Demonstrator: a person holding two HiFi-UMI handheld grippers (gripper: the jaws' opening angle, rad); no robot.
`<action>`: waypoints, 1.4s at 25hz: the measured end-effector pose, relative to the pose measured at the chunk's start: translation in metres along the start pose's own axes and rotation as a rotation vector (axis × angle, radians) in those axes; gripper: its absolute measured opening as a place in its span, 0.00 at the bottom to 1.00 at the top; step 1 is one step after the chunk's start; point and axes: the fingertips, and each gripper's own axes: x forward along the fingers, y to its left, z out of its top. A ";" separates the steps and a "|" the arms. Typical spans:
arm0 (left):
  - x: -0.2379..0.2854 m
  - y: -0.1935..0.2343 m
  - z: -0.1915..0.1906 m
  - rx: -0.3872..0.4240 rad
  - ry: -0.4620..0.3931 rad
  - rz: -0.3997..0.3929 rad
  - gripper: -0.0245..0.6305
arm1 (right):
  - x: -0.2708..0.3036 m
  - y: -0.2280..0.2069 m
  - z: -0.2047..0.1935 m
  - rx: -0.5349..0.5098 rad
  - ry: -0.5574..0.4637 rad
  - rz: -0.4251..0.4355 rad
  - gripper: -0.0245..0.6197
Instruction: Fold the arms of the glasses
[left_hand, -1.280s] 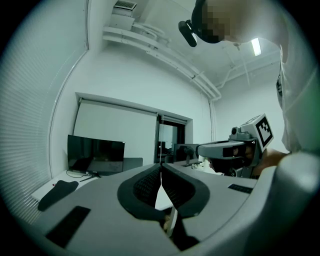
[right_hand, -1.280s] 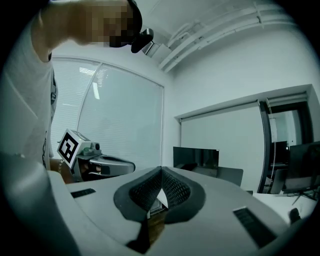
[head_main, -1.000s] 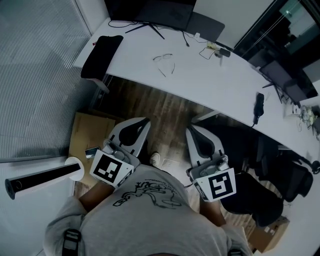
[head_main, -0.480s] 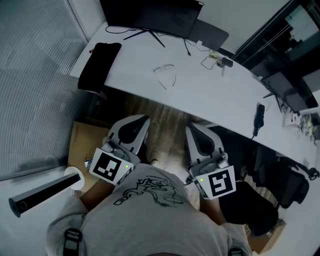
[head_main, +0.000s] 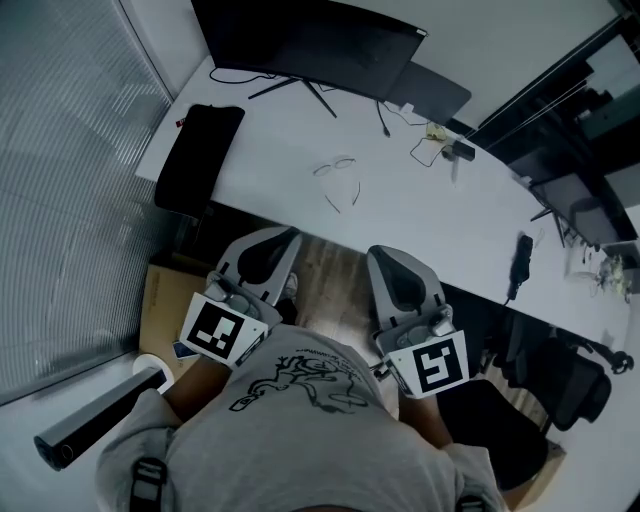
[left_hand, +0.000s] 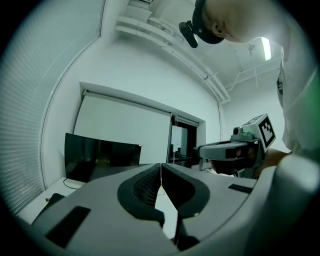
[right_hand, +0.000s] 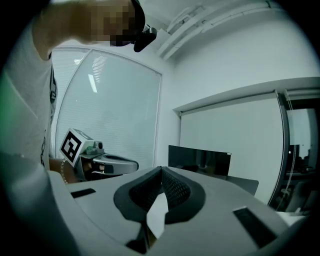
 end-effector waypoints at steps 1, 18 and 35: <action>0.007 0.009 0.000 -0.001 0.005 -0.004 0.07 | 0.010 -0.004 -0.002 -0.005 0.013 0.003 0.05; 0.111 0.128 -0.019 -0.020 0.085 -0.121 0.07 | 0.149 -0.075 -0.016 0.040 0.038 -0.100 0.05; 0.159 0.148 -0.086 -0.030 0.176 -0.153 0.08 | 0.151 -0.128 -0.102 0.022 0.210 -0.211 0.05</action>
